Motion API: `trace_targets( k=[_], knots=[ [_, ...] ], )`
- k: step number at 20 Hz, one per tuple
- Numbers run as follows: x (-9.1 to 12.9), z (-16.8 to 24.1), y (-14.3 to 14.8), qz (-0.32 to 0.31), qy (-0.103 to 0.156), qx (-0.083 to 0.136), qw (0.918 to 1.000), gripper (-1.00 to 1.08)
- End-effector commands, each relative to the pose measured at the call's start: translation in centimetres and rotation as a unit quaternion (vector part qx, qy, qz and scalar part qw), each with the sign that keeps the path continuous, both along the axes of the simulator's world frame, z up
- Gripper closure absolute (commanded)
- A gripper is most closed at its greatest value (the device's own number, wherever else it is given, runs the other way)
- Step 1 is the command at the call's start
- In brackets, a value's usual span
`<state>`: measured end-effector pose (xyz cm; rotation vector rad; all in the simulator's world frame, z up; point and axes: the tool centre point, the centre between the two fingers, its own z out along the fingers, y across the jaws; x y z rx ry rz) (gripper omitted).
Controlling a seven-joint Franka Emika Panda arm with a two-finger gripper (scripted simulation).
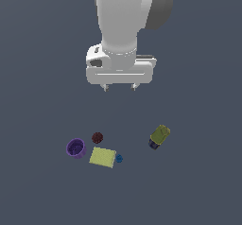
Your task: Pick up a designated object from a clutter of objects.
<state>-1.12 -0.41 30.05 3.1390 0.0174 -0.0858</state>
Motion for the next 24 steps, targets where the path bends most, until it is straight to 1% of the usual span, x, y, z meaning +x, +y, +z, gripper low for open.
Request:
trace_targets(
  k=[1,4,9,12,18,24],
  knots=[
    [0.0,0.0,0.0,0.0,0.0,0.0,1.0,-0.92],
    [0.0,0.1,0.4,0.006,0.0,0.001,1.0,-0.92],
    [-0.2,0.4,2.3,0.031,0.0,0.005,0.9995,-0.92],
    [-0.4,0.6,2.8,0.036,0.0,0.006,0.9993,-0.92],
    [-0.2,0.4,2.6,0.04,0.0,0.006,0.9992,-0.92],
    [0.7,-0.2,2.3,0.066,-0.001,0.006,0.9978,-0.92]
  ],
)
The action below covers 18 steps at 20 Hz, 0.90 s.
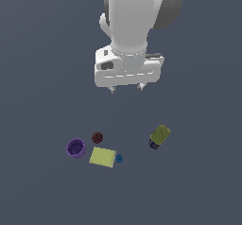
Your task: Pick up a designated object from a clutter of objects.
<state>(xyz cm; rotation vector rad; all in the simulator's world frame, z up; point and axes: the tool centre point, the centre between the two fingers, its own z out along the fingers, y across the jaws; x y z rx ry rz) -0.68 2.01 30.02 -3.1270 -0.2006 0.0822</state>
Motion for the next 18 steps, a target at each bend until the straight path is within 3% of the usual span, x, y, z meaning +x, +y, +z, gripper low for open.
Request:
trace_targets(
  k=[1,10,18],
  knots=[
    [0.5,-0.4,-0.2,0.014,0.0,0.0,0.9999,-0.92],
    [3.2,-2.7,-1.4,0.096,-0.004,0.001,0.9954,-0.92],
    [6.0,-5.8,-2.8,0.191,-0.007,0.002,0.9816,-0.92]
  ],
)
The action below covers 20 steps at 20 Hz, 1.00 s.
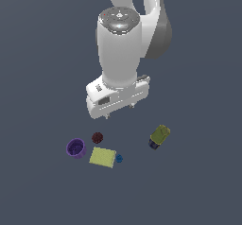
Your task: Pick up a designated object from a clutter of objects.
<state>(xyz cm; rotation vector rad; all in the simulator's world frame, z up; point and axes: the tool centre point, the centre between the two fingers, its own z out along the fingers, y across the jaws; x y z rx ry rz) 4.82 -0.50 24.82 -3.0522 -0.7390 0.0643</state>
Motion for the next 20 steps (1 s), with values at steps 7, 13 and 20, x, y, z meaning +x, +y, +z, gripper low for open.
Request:
trace_targets(
  k=[7,13,20],
  knots=[
    [2.8,-3.6,-1.6,0.103,-0.003,0.002,0.9947,-0.92],
    [4.6,-6.3,-2.8,0.174,-0.005,0.004,0.9848,-0.92],
    [6.3,-9.7,-4.2,0.255,-0.008,0.007,0.9668,-0.92]
  ],
)
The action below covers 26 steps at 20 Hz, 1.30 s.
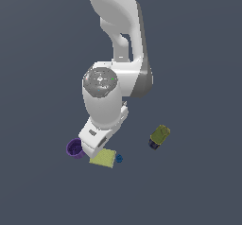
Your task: Pick up a designated object from a clutter of objects.
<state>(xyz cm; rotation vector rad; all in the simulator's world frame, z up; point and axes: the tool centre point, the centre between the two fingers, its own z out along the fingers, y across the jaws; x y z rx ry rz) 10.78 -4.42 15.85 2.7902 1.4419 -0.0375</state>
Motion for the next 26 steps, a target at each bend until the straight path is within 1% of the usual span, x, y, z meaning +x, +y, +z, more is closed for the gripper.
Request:
trace_targets(
  k=[1,6,14,20,26],
  knots=[
    [0.6,-1.3,-0.5,0.031,-0.001,0.001,0.9995,-0.92],
    [1.7,-3.8,-1.6,0.09,-0.003,0.003,0.996,-0.92],
    [2.8,-7.5,-3.0,0.17,-0.007,0.006,0.9854,-0.92],
    [3.2,-9.2,-3.7,0.205,-0.008,0.007,0.9786,-0.92],
    [3.4,-9.8,-3.9,0.219,-0.009,0.008,0.9756,-0.92]
  ],
)
